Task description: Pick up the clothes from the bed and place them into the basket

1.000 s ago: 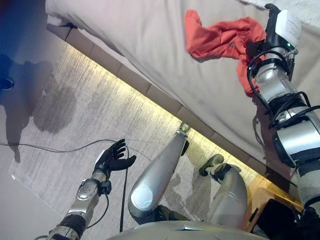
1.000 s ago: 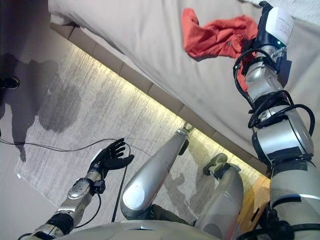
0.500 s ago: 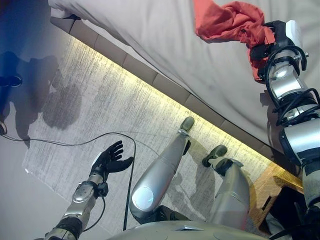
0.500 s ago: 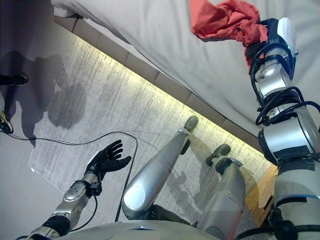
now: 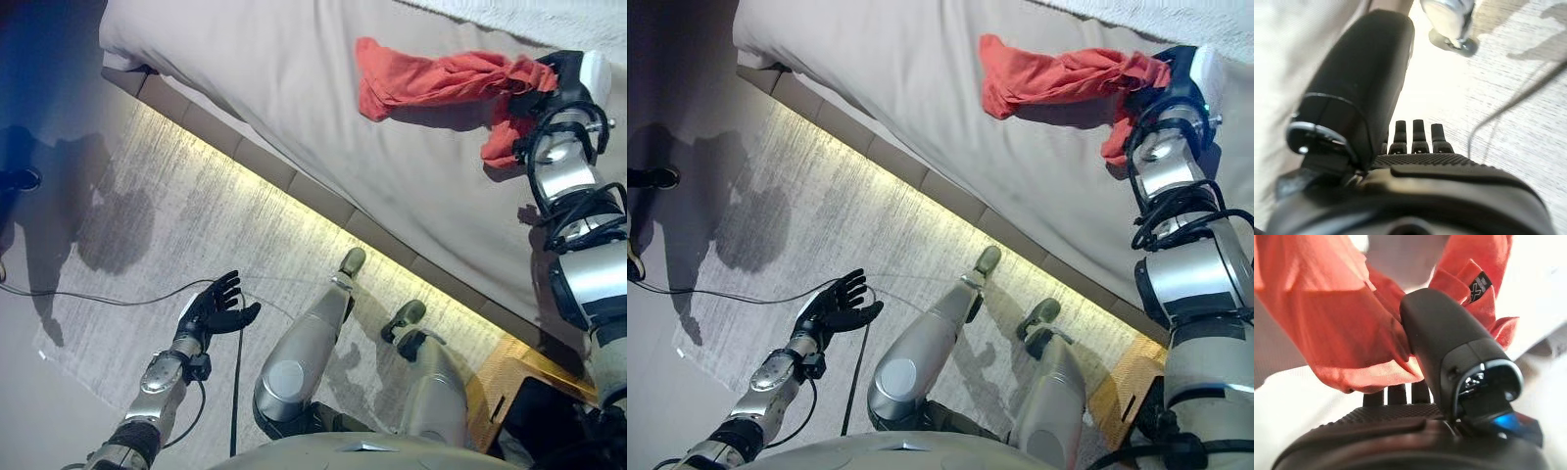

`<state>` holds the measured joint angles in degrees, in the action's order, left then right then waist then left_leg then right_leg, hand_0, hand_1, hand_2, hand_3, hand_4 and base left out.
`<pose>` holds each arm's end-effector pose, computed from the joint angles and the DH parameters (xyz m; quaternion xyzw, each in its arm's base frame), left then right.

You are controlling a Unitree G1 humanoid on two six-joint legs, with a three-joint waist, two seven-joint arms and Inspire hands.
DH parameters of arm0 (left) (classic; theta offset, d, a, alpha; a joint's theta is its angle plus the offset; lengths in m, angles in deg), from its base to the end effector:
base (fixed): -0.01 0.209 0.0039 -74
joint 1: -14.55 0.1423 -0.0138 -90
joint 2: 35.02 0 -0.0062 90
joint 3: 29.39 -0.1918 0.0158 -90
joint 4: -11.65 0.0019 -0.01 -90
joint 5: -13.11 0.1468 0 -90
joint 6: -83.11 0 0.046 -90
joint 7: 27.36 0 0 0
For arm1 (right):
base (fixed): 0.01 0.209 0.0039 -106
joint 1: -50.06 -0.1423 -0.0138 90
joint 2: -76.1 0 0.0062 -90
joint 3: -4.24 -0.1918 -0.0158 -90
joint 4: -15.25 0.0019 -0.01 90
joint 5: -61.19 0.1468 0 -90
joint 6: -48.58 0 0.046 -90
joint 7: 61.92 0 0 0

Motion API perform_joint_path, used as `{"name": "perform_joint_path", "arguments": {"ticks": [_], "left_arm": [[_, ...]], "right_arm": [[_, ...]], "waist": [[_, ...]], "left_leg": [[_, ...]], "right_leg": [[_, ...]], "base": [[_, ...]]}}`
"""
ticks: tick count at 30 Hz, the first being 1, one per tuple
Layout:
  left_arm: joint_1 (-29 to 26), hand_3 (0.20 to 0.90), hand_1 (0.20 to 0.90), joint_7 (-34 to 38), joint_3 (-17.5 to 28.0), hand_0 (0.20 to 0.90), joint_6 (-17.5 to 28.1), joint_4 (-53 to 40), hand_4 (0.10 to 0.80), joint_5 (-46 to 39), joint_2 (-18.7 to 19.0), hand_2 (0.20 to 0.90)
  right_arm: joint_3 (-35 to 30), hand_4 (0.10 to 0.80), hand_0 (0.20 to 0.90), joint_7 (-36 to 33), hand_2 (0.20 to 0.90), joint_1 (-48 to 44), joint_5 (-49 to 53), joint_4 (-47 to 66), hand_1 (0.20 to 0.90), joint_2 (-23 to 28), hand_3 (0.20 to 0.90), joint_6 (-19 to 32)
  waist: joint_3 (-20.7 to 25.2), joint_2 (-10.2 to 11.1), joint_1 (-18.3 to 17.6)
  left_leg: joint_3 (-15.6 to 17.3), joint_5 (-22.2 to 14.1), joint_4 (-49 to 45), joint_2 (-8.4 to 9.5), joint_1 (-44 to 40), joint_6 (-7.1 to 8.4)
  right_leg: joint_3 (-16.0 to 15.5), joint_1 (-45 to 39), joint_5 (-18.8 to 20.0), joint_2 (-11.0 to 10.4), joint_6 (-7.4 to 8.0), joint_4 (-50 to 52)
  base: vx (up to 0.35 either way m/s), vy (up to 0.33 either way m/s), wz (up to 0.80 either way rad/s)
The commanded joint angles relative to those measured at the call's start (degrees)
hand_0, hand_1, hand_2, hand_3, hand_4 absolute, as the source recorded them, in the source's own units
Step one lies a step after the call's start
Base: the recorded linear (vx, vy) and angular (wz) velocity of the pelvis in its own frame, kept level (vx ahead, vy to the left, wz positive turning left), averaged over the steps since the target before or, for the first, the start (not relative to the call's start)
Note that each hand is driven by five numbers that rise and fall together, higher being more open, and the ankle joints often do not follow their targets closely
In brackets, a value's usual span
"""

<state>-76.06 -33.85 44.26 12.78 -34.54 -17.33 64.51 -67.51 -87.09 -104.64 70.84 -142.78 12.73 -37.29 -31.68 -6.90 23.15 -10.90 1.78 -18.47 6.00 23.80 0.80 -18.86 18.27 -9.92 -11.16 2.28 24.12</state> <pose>0.1593 0.2530 -0.0653 0.0107 0.2211 -0.0030 0.9752 0.3583 -0.3051 0.2124 -0.2830 -0.0671 -0.3491 0.8908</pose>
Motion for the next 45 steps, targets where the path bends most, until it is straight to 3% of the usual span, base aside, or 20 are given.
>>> {"name": "perform_joint_path", "arguments": {"ticks": [1,7,11,18,24,27,28,29,32,35,37,38,42,45], "left_arm": [[4.2,0.900,0.900,2.5,1.7,0.900,2.4,2.0,0.800,4.6,3.3,0.900],[4.8,0.900,0.900,7.1,0.1,0.900,-0.6,3.9,0.800,8.7,-1.1,0.900],[3.5,0.900,0.900,8.7,-0.1,0.900,-2.1,6.4,0.800,10.8,-3.8,0.900],[1.8,0.900,0.900,9.2,0.2,0.900,-2.6,9.4,0.800,12.9,-5.7,0.900],[0.8,0.900,0.900,7.0,-0.8,0.900,-3.9,10.9,0.800,14.2,-6.2,0.900],[1.0,0.900,0.900,6.3,-0.6,0.900,-4.9,10.8,0.800,15.2,-5.9,0.900],[1.3,0.900,0.900,6.0,-0.2,0.900,-6.2,10.7,0.800,14.5,-5.5,0.900],[1.8,0.900,0.900,6.7,0.7,0.900,-6.5,11.1,0.800,13.0,-5.3,0.900],[1.5,0.900,0.900,7.2,1.1,0.900,-6.7,11.5,0.800,14.2,-4.6,0.900],[0.9,0.900,0.900,7.9,1.6,0.900,-7.3,11.8,0.800,14.4,-3.8,0.900],[0.5,0.900,0.900,8.3,2.3,0.900,-7.2,12.2,0.800,14.4,-3.7,0.900],[0.6,0.900,0.900,8.4,2.5,0.900,-6.8,12.7,0.800,14.4,-3.8,0.900],[1.1,0.900,0.900,7.3,3.5,0.900,-6.8,13.6,0.800,15.8,-5.9,0.900],[1.1,0.900,0.900,8.3,2.8,0.900,-6.1,14.0,0.800,15.0,-7.3,0.900]], "right_arm": [[-3.4,0.100,0.300,-6.7,0.300,3.7,5.6,8.1,0.300,7.3,0.200,10.2],[-15.2,0.100,0.300,-14.2,0.300,19.7,10.9,23.8,0.300,3.8,0.200,14.5],[-22.4,0.100,0.300,-19.4,0.300,31.3,5.4,38.4,0.300,-1.9,0.200,17.6],[-27.4,0.100,0.300,-24.6,0.300,43.6,0.6,56.0,0.300,-7.4,0.200,17.3],[-34.1,0.100,0.300,-29.8,0.300,52.2,1.0,58.8,0.300,-9.5,0.200,15.7],[-36.7,0.100,0.300,-31.0,0.300,54.4,1.6,59.2,0.300,-9.9,0.200,15.1],[-37.5,0.100,0.300,-31.3,0.300,54.9,1.8,59.6,0.300,-10.1,0.200,14.1],[-37.5,0.100,0.300,-31.0,0.300,54.6,2.9,59.0,0.300,-10.6,0.200,14.1],[-37.2,0.100,0.300,-31.5,0.300,53.9,4.7,58.0,0.300,-10.8,0.200,12.1],[-36.1,0.100,0.300,-30.6,0.300,53.8,7.0,57.4,0.300,-11.0,0.200,9.7],[-34.8,0.100,0.300,-29.6,0.300,53.6,8.2,56.6,0.300,-11.7,0.200,9.8],[-34.2,0.100,0.300,-29.0,0.300,53.9,8.2,56.1,0.300,-12.3,0.200,9.8],[-31.8,0.100,0.300,-27.3,0.300,54.5,8.9,53.9,0.300,-13.4,0.200,10.6],[-31.2,0.100,0.300,-24.0,0.300,53.3,11.3,51.1,0.300,-13.0,0.200,9.7]], "waist": [[7.6,4.1,-1.2],[14.4,6.7,-6.0],[19.5,7.6,-10.6],[24.3,8.5,-16.9],[25.8,8.9,-20.5],[25.9,9.1,-21.0],[25.9,9.0,-20.7],[25.7,8.5,-19.5],[25.3,7.3,-17.4],[25.5,7.7,-16.2],[26.2,8.4,-15.2],[26.2,8.8,-14.9],[26.7,9.3,-15.2],[26.5,9.9,-15.4]], "left_leg": [[2.4,-2.5,3.3,0.73,-1.0,-2.61],[4.6,-0.4,16.2,-1.49,-12.8,-1.86],[7.1,0.5,22.7,-1.57,-18.5,-2.48],[10.9,-2.3,23.5,-2.54,-24.2,-3.58],[13.3,-3.8,23.5,-2.73,-26.1,-4.31],[14.7,-4.1,23.5,-2.81,-26.5,-4.37],[16.1,-4.2,23.5,-3.08,-26.6,-4.26],[19.0,-4.2,23.5,-3.89,-26.9,-4.08],[20.9,-3.4,23.5,-5.38,-26.2,-4.37],[22.0,-2.8,23.5,-6.28,-25.6,-3.88],[22.9,-3.3,23.5,-7.49,-25.8,-2.52],[24.0,-2.3,23.5,-8.07,-25.8,-1.92],[23.8,-0.6,23.0,-11.25,-26.4,1.06],[23.4,0.7,20.9,-13.29,-26.0,2.96]], "right_leg": [[-0.1,-5.8,6.3,1.3,1.42,-7.0],[1.9,-15.4,10.6,2.1,3.41,-17.2],[4.3,-17.3,13.7,2.4,4.57,-20.7],[7.8,-17.5,16.0,2.2,5.67,-20.6],[10.3,-17.1,17.3,1.9,6.46,-19.6],[9.3,-16.3,19.1,0.8,7.28,-18.5],[6.5,-15.7,19.9,-0.1,7.79,-17.0],[1.1,-15.3,20.9,-1.8,8.29,-14.4],[-2.4,-15.4,21.2,-4.3,7.99,-9.7],[-5.0,-16.7,20.6,-4.7,8.01,-11.2],[-7.4,-20.0,18.1,-3.9,8.63,-17.2],[-8.2,-21.3,17.5,-2.1,7.88,-20.6],[-5.7,-23.2,14.6,2.2,6.06,-25.8],[-4.9,-23.4,14.4,3.1,4.51,-26.8]], "base": [[0.006,-0.023,-0.10],[0.060,0.048,-0.15],[-0.002,0.054,-0.26],[-0.033,0.016,-0.34],[-0.036,-0.001,-0.34],[-0.084,-0.044,-0.23],[-0.218,-0.044,-0.51],[-0.243,-0.054,-0.72],[-0.250,-0.131,-1.43],[-0.186,-0.264,-0.82],[-0.115,-0.316,-0.79],[-0.095,-0.363,-0.65],[-0.046,-0.274,-0.60],[-0.015,-0.190,-0.21]]}}
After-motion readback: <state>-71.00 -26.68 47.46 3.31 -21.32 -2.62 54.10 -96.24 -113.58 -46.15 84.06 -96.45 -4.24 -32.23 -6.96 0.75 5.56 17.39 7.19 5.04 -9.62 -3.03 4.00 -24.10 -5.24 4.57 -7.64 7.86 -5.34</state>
